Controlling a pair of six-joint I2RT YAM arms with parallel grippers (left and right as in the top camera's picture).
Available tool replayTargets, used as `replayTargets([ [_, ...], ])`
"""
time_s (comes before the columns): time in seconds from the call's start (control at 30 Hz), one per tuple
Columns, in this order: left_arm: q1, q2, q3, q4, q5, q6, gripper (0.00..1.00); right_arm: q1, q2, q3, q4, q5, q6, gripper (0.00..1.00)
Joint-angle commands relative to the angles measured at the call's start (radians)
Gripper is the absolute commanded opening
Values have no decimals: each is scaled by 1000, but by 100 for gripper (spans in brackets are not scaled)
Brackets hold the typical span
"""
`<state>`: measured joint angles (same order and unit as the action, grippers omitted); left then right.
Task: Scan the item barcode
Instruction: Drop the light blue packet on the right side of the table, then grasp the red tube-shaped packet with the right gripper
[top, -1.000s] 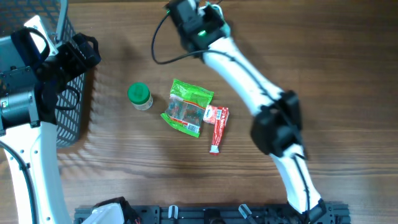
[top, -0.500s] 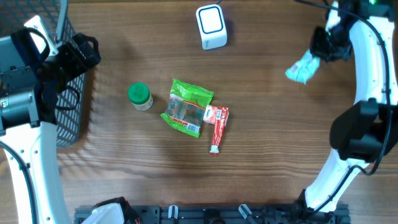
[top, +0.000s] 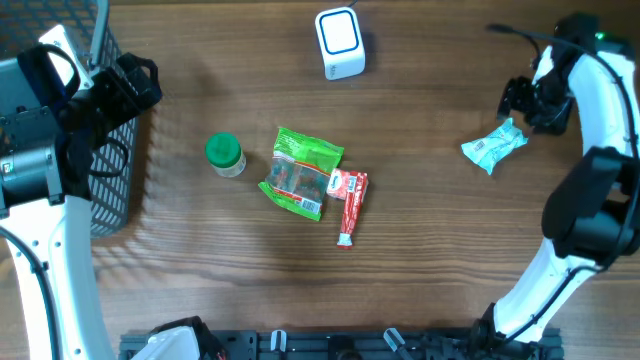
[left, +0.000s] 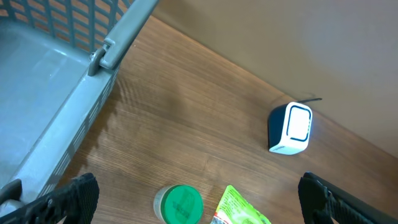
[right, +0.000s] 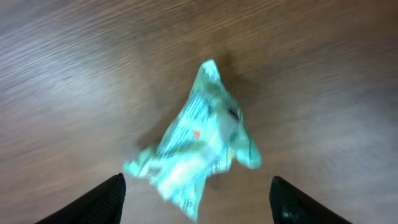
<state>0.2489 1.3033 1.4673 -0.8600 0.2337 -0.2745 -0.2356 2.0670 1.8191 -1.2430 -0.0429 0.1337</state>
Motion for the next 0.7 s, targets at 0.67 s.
replayTargets([
  [0.67,5,2,8,2,5,-2,100,720,-407,-491,82,-95,554,59],
])
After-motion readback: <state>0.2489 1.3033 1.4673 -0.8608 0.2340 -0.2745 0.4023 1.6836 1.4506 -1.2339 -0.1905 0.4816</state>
